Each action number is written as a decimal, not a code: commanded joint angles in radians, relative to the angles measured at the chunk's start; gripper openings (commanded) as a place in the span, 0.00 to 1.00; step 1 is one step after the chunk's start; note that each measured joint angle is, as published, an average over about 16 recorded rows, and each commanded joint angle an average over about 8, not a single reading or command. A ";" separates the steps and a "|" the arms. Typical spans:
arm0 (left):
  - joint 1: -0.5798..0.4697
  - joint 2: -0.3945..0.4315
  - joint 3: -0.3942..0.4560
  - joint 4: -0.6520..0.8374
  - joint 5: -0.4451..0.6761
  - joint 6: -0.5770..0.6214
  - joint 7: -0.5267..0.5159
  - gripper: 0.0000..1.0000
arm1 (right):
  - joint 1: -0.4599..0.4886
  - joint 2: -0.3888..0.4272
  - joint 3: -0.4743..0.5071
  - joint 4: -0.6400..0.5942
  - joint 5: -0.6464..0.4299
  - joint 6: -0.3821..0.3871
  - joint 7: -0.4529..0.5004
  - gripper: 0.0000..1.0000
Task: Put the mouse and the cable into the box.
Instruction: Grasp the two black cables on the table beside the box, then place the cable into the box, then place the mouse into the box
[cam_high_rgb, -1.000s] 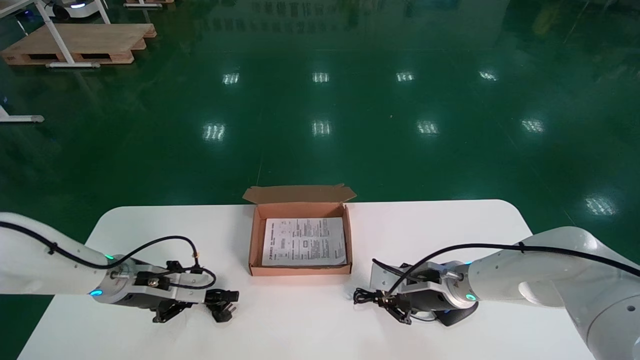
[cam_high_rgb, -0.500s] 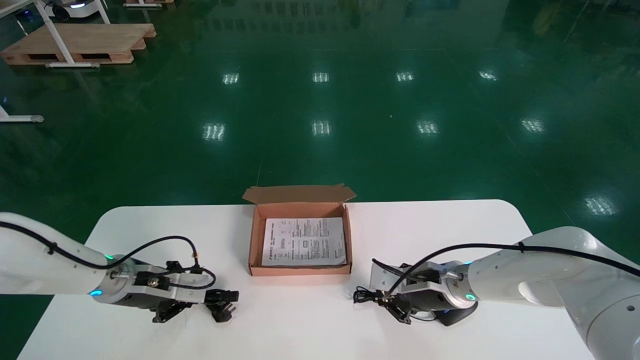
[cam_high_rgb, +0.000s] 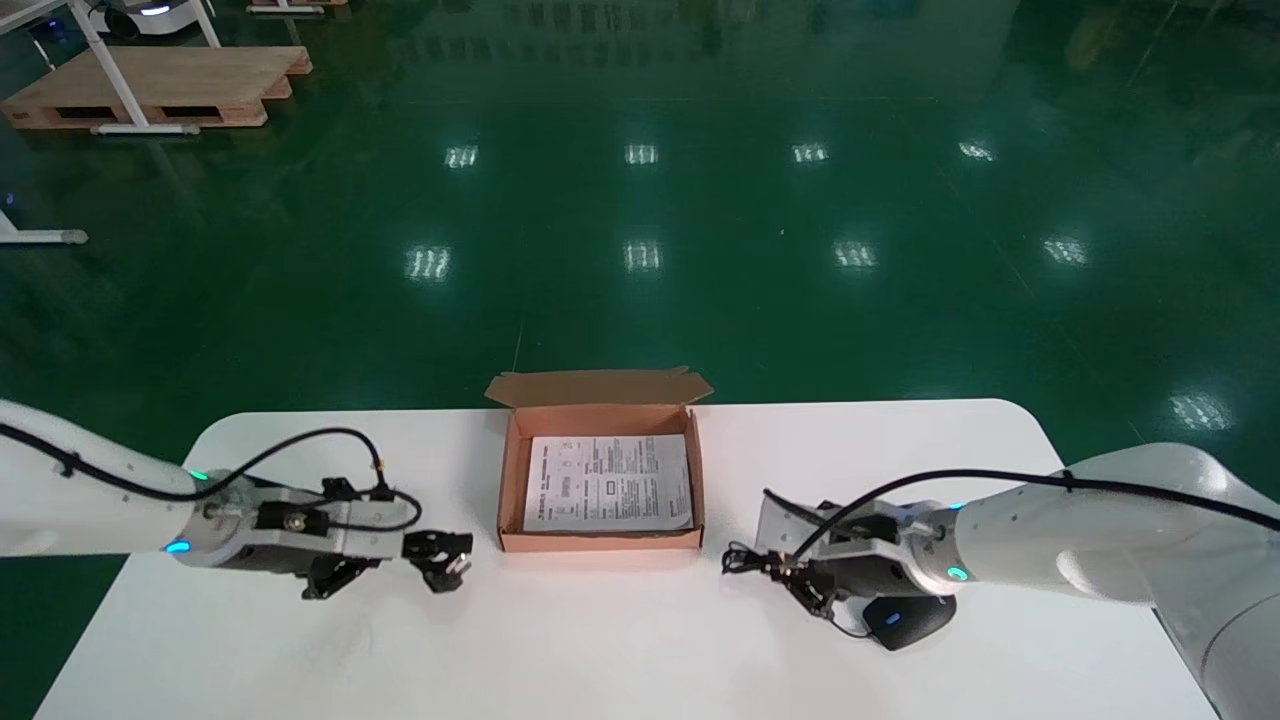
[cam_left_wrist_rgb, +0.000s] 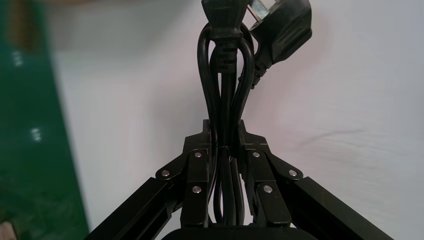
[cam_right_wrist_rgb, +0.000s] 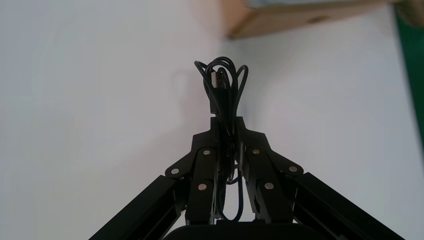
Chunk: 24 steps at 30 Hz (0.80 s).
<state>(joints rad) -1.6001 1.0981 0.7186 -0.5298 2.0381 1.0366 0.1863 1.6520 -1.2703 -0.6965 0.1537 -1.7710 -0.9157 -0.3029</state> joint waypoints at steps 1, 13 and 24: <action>-0.016 -0.013 -0.011 -0.014 -0.010 0.000 -0.014 0.00 | 0.008 0.011 0.003 0.001 0.003 0.013 0.005 0.00; -0.111 0.107 -0.072 0.026 -0.082 -0.115 -0.023 0.00 | 0.239 0.155 0.051 0.030 0.038 0.123 0.035 0.00; -0.114 0.201 -0.084 0.085 -0.114 -0.187 0.033 0.00 | 0.299 0.170 0.057 0.042 0.042 0.131 0.026 0.00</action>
<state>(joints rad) -1.7125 1.2895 0.6356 -0.4515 1.9275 0.8561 0.2155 1.9463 -1.1019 -0.6404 0.1958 -1.7294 -0.7858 -0.2773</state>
